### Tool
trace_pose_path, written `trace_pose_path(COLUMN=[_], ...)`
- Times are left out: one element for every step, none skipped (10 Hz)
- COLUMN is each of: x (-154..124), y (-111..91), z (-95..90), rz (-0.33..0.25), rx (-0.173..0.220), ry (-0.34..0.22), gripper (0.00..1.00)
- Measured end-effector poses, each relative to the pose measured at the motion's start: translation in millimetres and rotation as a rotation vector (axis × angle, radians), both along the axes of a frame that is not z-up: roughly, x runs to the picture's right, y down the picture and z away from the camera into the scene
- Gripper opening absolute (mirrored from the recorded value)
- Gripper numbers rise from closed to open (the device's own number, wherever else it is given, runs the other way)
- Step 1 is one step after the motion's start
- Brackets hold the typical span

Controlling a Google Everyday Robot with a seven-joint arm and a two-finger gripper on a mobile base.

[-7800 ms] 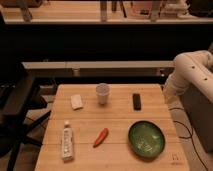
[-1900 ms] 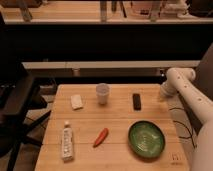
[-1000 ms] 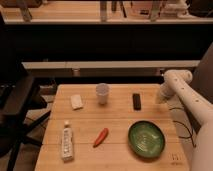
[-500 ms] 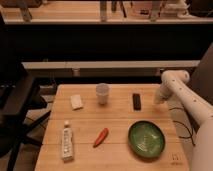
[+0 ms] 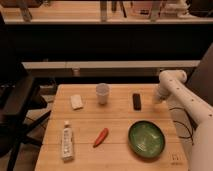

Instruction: Push the eraser across the table

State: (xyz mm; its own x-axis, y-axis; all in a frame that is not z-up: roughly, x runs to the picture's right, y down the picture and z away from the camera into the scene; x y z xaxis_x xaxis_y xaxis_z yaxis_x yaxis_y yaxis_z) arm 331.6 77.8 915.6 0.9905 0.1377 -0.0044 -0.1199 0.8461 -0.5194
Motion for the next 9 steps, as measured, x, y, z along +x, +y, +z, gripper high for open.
trace_pose_path(x=[0, -1, -2, -5, -7, -8, -7, -6, -7], y=[0, 0, -2, -4, -5, -5, -5, -5, -6], z=[0.8, 2.2, 4.1, 6.5, 7.4, 8.5, 9.4, 10.0, 10.9], rz=[0.000, 0.001, 0.003, -0.001, -0.004, -0.005, -0.004, -0.002, -0.001], rx=[0.000, 0.001, 0.002, 0.002, 0.002, 0.002, 0.001, 0.001, 0.001], ry=[0.000, 0.000, -0.002, -0.007, -0.010, -0.011, -0.009, -0.008, -0.008], gripper=[0.00, 0.00, 0.00, 0.00, 0.00, 0.00, 0.00, 0.00, 0.00])
